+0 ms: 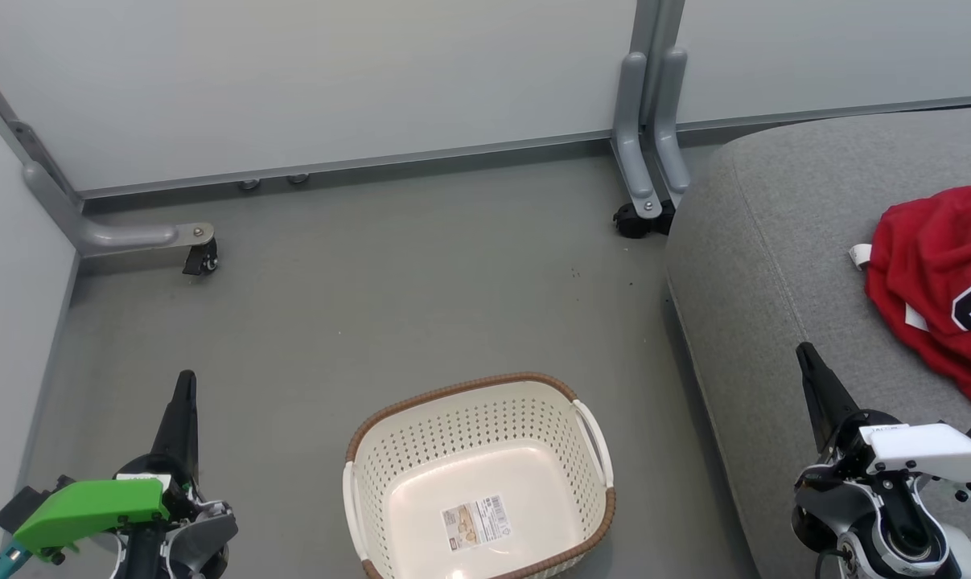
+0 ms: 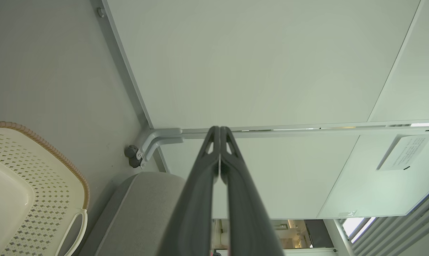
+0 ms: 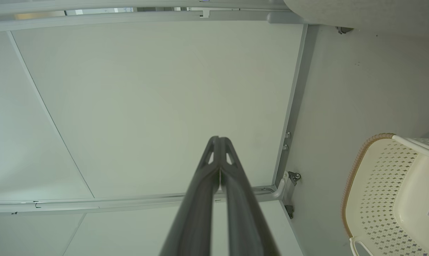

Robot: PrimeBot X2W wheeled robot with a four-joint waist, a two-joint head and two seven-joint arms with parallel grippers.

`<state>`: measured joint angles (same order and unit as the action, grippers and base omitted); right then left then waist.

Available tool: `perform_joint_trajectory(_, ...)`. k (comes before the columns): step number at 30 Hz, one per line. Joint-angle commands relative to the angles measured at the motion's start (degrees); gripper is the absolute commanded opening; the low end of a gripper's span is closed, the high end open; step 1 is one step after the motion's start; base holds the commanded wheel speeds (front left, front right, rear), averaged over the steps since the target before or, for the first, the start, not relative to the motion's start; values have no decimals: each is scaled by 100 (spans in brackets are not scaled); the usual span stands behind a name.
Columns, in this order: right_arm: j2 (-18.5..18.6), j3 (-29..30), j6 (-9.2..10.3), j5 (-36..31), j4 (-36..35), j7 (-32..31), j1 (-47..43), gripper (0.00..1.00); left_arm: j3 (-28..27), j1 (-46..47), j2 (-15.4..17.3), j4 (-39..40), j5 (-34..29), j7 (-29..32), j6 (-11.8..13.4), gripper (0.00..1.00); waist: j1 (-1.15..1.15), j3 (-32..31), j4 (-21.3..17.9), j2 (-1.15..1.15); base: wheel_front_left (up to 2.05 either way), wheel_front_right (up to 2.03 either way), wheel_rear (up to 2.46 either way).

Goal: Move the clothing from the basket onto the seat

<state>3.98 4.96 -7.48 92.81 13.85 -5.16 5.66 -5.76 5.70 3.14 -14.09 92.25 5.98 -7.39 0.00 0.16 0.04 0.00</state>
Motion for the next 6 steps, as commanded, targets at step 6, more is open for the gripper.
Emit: perform_joint_trajectory(6, -15, 37, -2, 75, 21, -43, 63, 0, -41, 81, 30, 10, 72, 34, -18, 0, 0, 2, -4, 0, 0, 0, 0)
